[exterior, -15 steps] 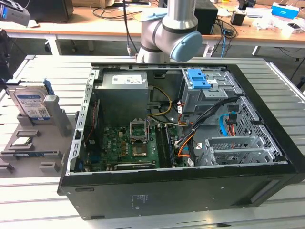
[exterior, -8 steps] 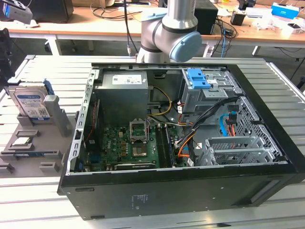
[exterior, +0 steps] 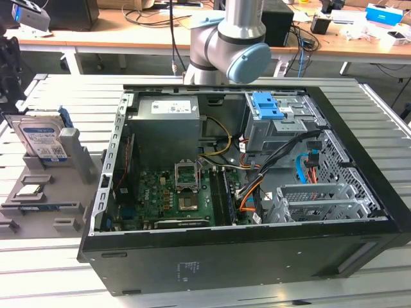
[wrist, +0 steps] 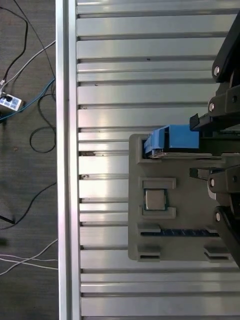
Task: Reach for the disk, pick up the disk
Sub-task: 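Pick up the disk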
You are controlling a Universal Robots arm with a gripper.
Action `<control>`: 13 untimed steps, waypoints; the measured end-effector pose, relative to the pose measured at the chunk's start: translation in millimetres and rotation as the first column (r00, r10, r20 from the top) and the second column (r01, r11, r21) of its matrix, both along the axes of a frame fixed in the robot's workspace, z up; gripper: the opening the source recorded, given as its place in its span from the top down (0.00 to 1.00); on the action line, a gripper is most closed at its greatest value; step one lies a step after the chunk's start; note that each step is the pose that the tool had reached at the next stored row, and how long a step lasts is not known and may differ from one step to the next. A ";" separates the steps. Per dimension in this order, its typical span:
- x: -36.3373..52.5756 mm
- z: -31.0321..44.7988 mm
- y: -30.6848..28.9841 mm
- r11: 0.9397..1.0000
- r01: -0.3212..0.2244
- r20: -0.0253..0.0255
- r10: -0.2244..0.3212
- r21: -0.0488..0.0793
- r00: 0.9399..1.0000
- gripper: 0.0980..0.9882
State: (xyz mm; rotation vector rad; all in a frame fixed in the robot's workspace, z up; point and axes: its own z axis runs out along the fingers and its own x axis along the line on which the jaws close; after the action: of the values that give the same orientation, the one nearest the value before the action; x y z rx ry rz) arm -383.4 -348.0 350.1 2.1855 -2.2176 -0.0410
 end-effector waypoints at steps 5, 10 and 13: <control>0.2 -8.3 5.1 1.000 0.000 0.000 0.000 0.000 1.000 0.63; 0.3 -16.0 9.2 1.000 0.000 0.000 0.000 0.000 1.000 0.63; 0.4 -21.0 10.1 1.000 0.000 0.000 0.000 0.000 1.000 0.63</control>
State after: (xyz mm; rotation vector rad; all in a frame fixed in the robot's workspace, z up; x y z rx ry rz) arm -383.1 -337.9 329.1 2.1856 -2.2175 -0.0410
